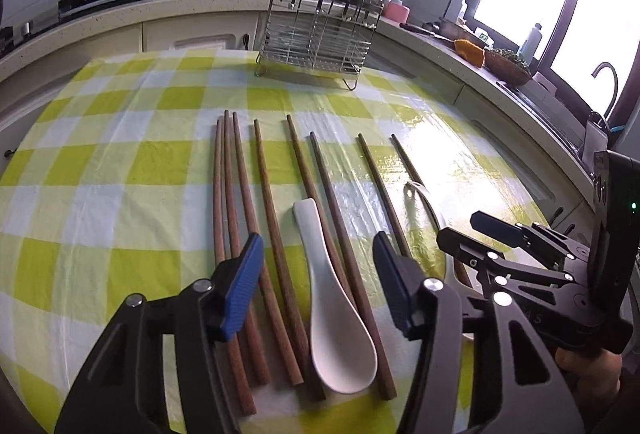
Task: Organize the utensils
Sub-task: 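Close the left tool on a white spoon while the right tool grasps the other white spoon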
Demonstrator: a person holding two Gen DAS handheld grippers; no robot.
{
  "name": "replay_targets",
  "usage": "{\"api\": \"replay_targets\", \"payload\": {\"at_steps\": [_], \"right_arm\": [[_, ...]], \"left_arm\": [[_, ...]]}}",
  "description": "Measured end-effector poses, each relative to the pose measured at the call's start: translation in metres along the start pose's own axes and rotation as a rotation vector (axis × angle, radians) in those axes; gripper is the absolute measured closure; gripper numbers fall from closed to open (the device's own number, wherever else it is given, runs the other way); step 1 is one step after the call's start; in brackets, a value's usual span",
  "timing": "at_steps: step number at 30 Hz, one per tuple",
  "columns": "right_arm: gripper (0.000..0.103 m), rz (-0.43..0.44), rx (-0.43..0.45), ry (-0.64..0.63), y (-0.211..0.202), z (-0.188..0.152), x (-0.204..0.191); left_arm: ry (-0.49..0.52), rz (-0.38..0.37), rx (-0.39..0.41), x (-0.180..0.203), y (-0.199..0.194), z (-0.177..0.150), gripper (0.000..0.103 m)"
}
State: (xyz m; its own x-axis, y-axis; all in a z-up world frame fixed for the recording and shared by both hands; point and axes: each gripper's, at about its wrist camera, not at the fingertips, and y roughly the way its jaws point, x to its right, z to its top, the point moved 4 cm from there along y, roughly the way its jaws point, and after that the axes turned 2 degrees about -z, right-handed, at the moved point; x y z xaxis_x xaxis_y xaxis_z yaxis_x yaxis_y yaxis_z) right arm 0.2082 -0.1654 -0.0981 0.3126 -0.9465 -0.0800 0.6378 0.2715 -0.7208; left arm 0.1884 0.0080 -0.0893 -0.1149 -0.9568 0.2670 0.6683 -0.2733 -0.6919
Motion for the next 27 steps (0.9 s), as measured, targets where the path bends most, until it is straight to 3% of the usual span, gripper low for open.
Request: {"api": "replay_targets", "payload": {"at_steps": [6, 12, 19, 27], "right_arm": [[0.066, 0.037, -0.039, 0.013, 0.015, 0.004, 0.002], [0.074, 0.062, -0.055, 0.006, 0.022, 0.010, 0.000], [0.076, 0.051, -0.079, -0.001, 0.031, 0.009, -0.001], [0.092, 0.050, -0.065, -0.009, 0.033, 0.014, -0.002]], "left_arm": [[-0.032, -0.032, -0.072, -0.006, 0.027, 0.003, 0.068], [-0.041, -0.051, -0.097, -0.006, 0.037, 0.005, 0.071], [-0.044, -0.063, -0.115, -0.006, 0.043, 0.004, 0.077], [-0.032, -0.063, -0.123, -0.005, 0.042, 0.006, 0.088]]}}
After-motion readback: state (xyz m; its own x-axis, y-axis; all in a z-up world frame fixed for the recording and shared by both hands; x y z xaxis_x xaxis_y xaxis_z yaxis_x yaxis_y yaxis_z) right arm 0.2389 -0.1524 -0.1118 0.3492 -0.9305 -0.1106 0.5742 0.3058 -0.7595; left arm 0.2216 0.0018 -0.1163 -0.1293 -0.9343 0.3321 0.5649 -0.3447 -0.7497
